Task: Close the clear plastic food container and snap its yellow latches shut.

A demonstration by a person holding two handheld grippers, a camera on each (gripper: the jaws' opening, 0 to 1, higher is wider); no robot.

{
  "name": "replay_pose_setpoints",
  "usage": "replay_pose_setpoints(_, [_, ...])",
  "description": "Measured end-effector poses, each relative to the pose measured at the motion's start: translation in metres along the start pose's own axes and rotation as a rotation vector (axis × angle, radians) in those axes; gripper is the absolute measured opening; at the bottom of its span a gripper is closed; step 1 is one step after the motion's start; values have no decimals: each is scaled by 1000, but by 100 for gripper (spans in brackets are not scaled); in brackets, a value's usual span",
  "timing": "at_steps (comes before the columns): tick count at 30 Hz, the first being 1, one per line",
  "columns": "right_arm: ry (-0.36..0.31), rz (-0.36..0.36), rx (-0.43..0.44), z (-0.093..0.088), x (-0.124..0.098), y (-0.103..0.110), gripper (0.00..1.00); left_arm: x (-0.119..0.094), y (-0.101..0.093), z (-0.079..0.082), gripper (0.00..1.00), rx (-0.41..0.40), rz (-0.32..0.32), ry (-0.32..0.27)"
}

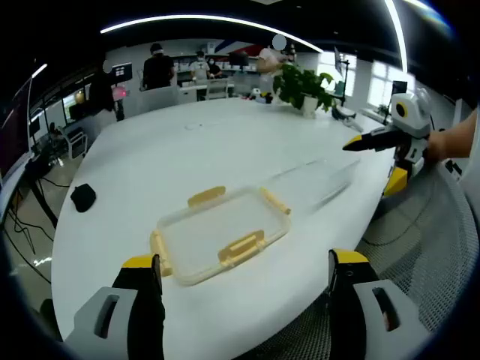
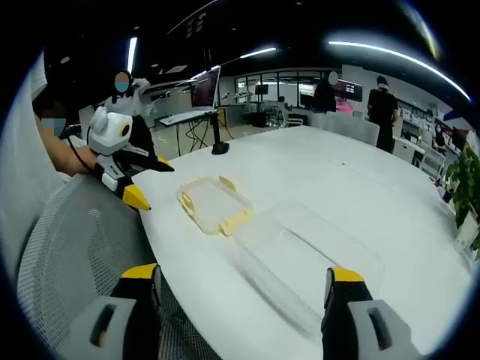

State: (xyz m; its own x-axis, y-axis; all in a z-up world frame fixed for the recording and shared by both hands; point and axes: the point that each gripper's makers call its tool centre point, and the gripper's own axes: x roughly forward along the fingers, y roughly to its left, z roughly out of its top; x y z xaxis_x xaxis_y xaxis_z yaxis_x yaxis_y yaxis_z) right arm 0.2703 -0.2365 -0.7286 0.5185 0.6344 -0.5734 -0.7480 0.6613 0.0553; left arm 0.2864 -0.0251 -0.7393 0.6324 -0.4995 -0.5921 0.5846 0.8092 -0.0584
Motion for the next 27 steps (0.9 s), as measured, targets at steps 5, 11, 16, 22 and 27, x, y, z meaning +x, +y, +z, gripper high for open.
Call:
replay_pose_setpoints(5, [-2, 1, 0, 0, 0, 0, 90, 0, 0, 0, 89, 1, 1, -1])
replay_pose_setpoints(11, [2, 4, -9, 0, 0, 1, 90, 0, 0, 0, 89, 2, -1, 2])
replay_pose_setpoints(16, [3, 5, -9, 0, 0, 2, 89, 0, 0, -1, 88, 2, 0, 3])
replay_pose_setpoints(22, [1, 5, -12, 0, 1, 1, 90, 0, 0, 0, 88, 1, 0, 1])
replay_pose_setpoints(27, [2, 6, -13, 0, 1, 2, 89, 0, 0, 0, 88, 3, -1, 3])
